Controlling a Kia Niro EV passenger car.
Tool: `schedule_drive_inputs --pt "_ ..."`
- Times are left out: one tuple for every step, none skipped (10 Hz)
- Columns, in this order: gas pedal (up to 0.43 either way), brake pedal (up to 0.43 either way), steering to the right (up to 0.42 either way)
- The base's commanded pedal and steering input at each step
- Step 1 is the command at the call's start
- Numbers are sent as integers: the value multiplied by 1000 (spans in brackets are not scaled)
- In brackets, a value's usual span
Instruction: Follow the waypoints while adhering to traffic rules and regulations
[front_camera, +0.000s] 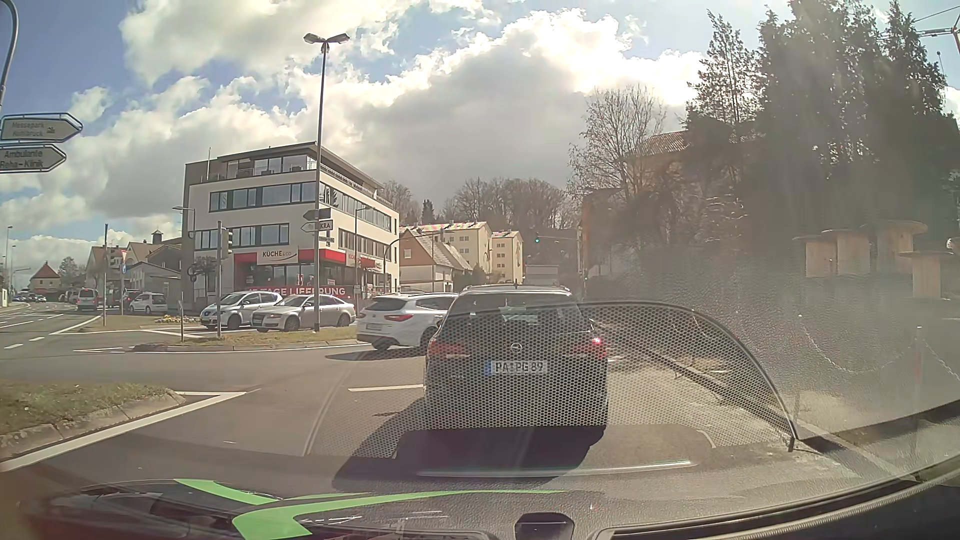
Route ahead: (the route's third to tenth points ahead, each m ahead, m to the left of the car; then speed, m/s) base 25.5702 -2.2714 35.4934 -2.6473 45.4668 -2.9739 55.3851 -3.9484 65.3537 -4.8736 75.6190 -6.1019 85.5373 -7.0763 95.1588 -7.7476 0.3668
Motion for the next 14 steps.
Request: schedule_drive_inputs --pt "370 0 100" --pt "378 0 98" --pt "390 0 94" --pt "390 0 88" --pt "390 0 81" --pt "390 0 74" --pt "390 0 65" --pt "390 0 53" --pt "390 0 43" --pt "390 0 28" --pt "390 0 18" --pt "390 0 12" --pt "390 0 7" --pt "390 0 3"
